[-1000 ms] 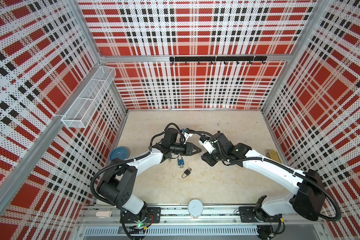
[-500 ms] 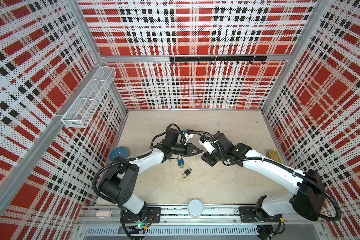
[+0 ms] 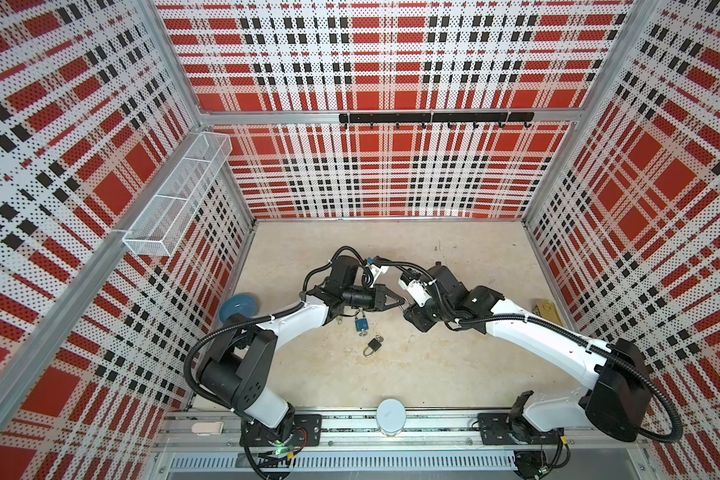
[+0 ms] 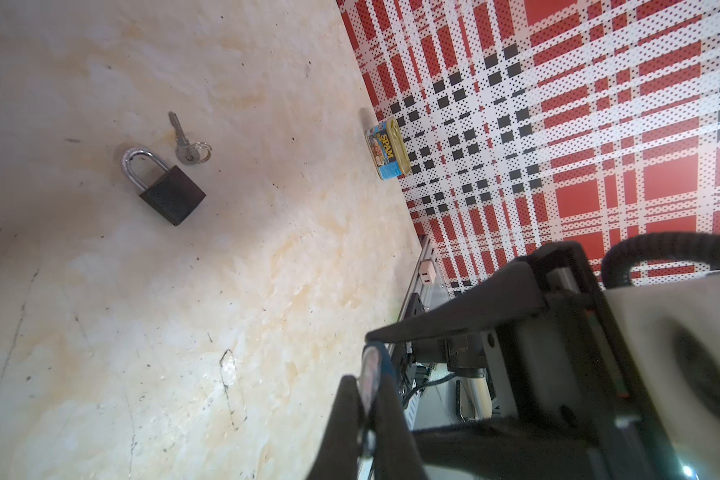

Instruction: Lock with the key

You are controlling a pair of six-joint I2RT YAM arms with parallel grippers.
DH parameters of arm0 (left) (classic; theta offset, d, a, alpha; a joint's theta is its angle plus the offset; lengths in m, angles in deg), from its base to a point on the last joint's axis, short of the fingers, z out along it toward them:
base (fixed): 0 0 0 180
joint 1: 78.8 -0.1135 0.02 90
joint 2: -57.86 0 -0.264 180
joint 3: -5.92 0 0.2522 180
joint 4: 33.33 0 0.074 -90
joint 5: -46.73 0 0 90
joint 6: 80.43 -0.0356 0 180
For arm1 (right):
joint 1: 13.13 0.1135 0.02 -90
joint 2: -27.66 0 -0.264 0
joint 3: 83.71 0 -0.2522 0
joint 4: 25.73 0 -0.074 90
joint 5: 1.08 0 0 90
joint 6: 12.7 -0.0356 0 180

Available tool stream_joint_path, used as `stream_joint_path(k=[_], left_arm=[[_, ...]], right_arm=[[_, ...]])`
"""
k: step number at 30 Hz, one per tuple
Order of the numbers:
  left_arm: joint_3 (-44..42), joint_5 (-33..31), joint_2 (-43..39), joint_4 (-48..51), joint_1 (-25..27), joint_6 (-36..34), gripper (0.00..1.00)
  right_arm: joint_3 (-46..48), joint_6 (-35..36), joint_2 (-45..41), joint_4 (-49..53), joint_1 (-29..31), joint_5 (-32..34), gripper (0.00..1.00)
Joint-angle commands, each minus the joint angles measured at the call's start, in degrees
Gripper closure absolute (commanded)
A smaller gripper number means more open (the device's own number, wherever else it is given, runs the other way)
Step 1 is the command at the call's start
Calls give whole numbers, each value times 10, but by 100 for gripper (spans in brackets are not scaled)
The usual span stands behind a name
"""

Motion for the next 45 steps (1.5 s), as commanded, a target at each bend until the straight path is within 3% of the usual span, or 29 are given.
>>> stream_joint_path(k=[1,12,19,24,29,38,45], left_arm=[[-13,-35,-33,-64,-2,31,100],[-60,-129,-106,-189,-9,145,100],[-89,-156,-122,-297,-7,255,100],[-86,-166,-139,-297,-3,282,100],[-88,-169,-146,-296,1,302,100],[-84,-168,-155,-292,8,313,100],[-84,-173,-162,-288,8,314,100]], right_arm=[[-1,-12,-34,-55,-3,-29,47],[101,-103,-138,-248,-126,-208,42],[165,-144,-150,-405,-180,-290,49],[162,-131,-131,-448,-186,-318,51],[156,-116,-108,-479,-187,-325,43],[125,-112,-50,-525,-189,-351,43],[114,-132,-22,-550,-189,-380,60]])
